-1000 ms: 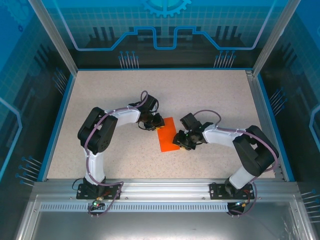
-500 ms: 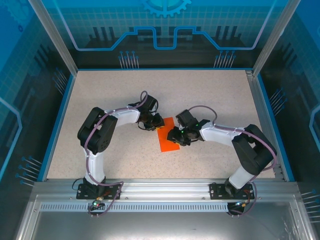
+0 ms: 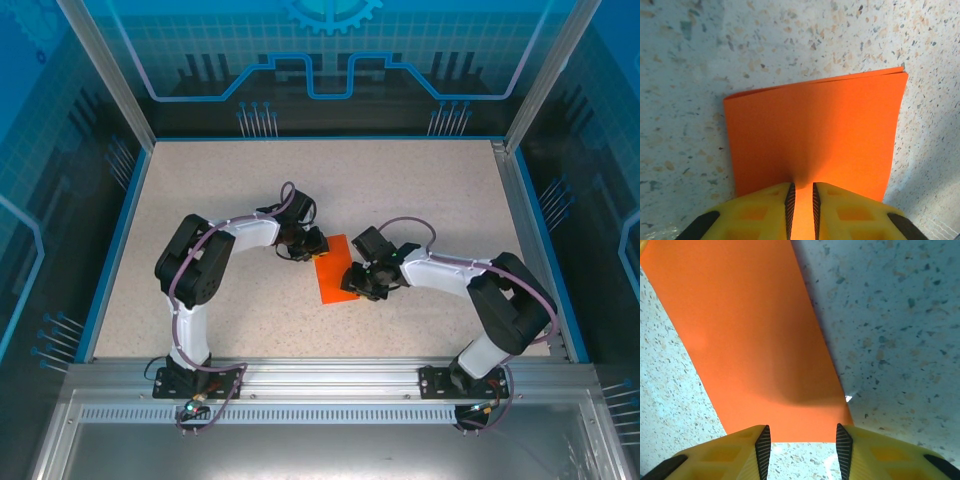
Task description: Fold a paper plane with a square sheet of paper (pick it up from the middle)
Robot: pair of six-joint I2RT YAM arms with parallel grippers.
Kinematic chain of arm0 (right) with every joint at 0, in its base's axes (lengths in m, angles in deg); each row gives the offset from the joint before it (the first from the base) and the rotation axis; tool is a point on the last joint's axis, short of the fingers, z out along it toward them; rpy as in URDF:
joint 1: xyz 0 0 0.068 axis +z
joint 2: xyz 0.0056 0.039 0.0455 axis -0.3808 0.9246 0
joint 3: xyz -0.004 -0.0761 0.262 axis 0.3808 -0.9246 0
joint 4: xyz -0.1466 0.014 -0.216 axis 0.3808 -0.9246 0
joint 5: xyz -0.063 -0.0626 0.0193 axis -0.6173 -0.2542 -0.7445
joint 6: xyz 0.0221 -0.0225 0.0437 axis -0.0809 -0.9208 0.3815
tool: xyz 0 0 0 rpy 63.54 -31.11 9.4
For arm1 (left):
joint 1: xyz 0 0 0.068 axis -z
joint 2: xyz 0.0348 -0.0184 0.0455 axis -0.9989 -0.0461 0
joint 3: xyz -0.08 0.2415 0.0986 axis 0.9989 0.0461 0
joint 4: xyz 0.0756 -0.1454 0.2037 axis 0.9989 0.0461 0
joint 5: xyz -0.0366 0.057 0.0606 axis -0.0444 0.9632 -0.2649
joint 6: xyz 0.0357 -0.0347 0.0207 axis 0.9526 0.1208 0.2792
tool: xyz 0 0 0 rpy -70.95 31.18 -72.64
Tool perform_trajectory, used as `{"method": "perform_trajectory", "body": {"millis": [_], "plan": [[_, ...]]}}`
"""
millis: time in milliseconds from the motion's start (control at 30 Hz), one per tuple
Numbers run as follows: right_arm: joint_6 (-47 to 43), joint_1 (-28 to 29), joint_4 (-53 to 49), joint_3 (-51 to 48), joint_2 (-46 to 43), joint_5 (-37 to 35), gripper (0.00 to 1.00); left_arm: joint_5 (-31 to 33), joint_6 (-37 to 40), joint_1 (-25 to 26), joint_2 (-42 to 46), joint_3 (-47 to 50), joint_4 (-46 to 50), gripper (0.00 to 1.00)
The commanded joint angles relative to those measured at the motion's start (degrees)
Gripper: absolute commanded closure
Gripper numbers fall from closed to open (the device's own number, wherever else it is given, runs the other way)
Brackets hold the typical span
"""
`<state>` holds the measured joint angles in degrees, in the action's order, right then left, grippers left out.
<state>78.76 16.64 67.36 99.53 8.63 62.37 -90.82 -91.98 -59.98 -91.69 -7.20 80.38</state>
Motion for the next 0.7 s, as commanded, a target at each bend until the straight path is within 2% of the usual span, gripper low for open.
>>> {"method": "perform_trajectory", "body": {"millis": [0,467,667], "plan": [[0.60,0.86,-2.01,0.60,1.54,-1.12,0.58,-0.14,0.74,-0.24,-0.59,1.65,1.37,0.79],[-1.25,1.15,1.54,6.50,5.73,2.28,0.57,-0.46,0.88,-0.29,-1.07,1.48,1.41,0.79],[-1.68,-1.33,7.78,5.80,5.33,5.37,0.47,-0.54,1.11,-0.24,-1.33,1.30,1.57,0.79]]}}
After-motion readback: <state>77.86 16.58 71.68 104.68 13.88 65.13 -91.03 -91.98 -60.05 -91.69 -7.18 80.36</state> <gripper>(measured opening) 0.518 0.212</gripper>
